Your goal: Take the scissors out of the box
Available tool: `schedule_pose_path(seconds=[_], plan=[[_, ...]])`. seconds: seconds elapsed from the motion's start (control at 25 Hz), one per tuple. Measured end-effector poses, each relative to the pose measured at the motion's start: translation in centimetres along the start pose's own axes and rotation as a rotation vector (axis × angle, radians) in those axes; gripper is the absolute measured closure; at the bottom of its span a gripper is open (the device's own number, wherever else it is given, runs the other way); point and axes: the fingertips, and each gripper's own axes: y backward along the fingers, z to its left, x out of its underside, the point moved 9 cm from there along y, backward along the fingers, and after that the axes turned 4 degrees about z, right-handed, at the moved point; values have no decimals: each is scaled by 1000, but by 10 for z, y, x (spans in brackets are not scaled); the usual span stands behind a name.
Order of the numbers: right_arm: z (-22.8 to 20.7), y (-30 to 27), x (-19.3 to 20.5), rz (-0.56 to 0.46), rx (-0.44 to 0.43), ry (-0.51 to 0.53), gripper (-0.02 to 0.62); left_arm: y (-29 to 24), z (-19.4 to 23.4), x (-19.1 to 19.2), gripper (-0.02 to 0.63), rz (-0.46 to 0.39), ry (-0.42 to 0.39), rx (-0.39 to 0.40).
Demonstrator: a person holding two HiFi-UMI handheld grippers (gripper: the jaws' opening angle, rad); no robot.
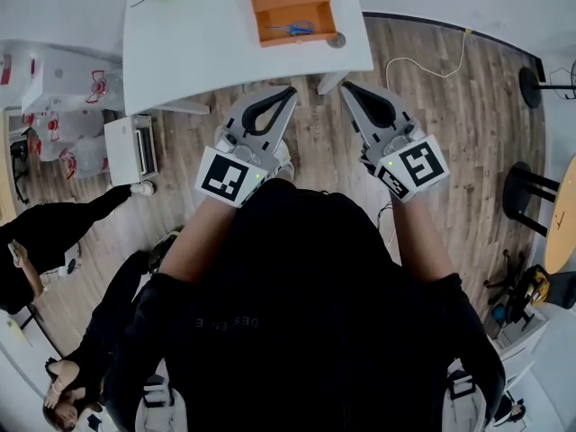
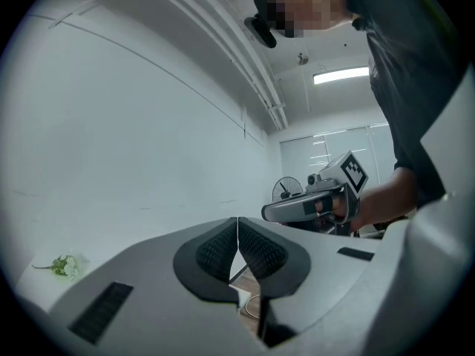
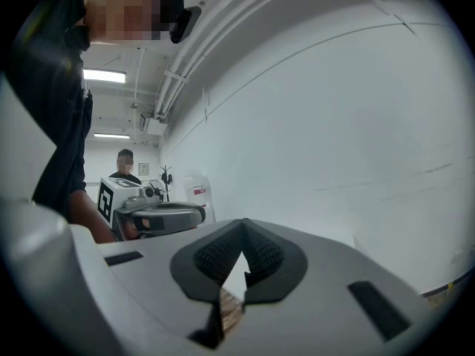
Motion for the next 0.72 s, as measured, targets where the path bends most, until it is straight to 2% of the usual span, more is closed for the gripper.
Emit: schedule_pose_path(seconds=[0.36,0.72], plan=[[-18,-61,-12,25,41,-7,600,-18,68,5,586,-6,12,53],[-33,-102,-7,55,80,-39,598,-33,115,17,586,-1,15,84]])
